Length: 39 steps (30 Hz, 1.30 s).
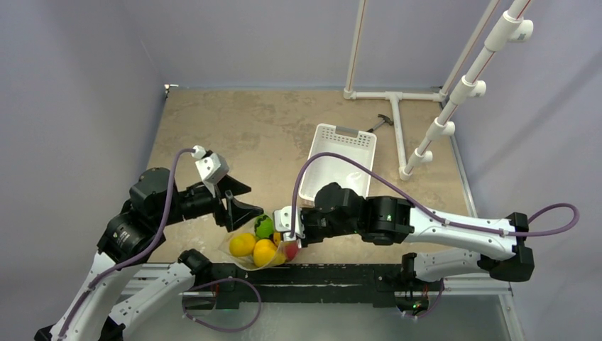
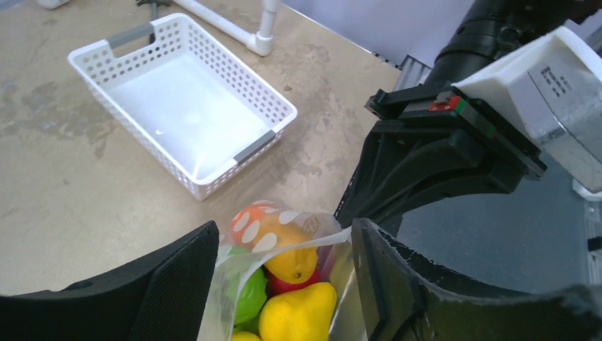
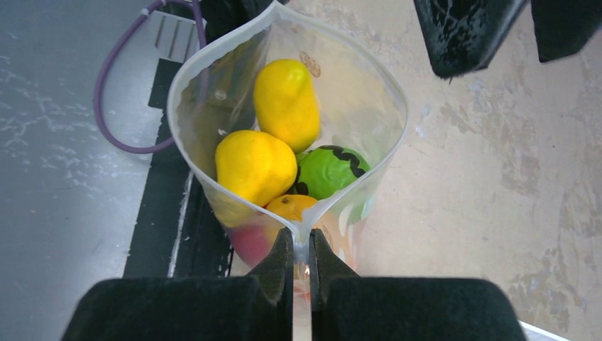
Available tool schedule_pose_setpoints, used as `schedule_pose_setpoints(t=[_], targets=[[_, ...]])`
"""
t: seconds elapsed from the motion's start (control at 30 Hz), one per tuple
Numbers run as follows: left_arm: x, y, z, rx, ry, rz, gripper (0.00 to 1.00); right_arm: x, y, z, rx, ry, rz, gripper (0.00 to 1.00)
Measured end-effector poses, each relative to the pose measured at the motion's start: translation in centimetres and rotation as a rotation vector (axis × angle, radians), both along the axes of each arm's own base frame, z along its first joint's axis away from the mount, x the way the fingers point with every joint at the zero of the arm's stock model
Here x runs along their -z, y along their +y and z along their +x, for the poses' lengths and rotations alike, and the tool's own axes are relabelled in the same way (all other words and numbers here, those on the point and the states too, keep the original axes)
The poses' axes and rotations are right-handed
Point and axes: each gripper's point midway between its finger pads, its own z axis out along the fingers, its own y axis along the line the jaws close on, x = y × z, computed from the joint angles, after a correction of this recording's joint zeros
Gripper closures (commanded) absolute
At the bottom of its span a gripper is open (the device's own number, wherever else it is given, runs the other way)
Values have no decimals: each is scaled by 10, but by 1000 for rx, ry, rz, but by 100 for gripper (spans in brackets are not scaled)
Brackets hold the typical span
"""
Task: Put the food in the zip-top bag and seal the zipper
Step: Adjust the zipper food storage bag at the center of the board.
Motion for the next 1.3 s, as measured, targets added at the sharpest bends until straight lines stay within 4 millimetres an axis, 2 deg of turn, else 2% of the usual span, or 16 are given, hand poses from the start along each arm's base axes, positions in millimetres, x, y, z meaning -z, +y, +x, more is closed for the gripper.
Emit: schedule_pose_setpoints(t=[0.13, 0.4, 0.87, 1.13, 1.3], targets=[[-3, -15, -4, 96, -30, -41, 31, -7, 0, -4, -5, 28, 4, 100], [21, -38, -11, 268, 20, -60, 30, -15, 3, -10, 1, 89, 0, 100], [31, -45, -33, 404, 19, -132, 19, -22, 5, -16, 1, 139, 17, 100], [35, -46, -38, 418, 50, -159, 19, -23, 5, -17, 13, 156, 21, 100], [38, -48, -36, 417, 75, -156, 20, -32, 6, -16, 28, 171, 42, 100]])
